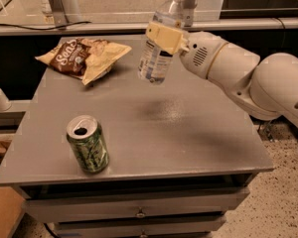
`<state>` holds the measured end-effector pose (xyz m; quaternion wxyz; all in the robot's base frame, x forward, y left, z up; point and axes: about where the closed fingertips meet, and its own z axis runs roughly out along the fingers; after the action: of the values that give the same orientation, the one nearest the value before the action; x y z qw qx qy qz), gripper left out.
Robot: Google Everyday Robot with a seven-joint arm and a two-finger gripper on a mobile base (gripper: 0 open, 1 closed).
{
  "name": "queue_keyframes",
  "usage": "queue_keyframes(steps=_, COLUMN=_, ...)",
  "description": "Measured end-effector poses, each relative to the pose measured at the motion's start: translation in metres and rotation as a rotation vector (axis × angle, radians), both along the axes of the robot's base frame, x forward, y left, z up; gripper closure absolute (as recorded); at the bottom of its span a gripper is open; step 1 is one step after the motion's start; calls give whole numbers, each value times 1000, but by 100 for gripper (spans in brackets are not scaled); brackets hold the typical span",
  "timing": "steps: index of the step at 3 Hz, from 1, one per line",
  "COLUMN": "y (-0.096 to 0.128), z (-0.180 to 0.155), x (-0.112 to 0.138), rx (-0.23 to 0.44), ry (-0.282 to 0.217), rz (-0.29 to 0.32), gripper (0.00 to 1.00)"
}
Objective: Place blue plastic bottle upright
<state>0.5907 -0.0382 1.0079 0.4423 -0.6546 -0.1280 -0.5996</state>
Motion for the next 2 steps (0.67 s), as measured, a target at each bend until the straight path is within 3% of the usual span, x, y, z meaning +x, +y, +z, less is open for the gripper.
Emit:
queue_keyframes(steps=1, y=13, z=12, x=-6, rx=-88, ry=-142, rz=29, gripper=100)
queue_keyframes(steps=2, y=16, z=12, x=-7, rx=-104, ry=-155, rz=34, gripper=100)
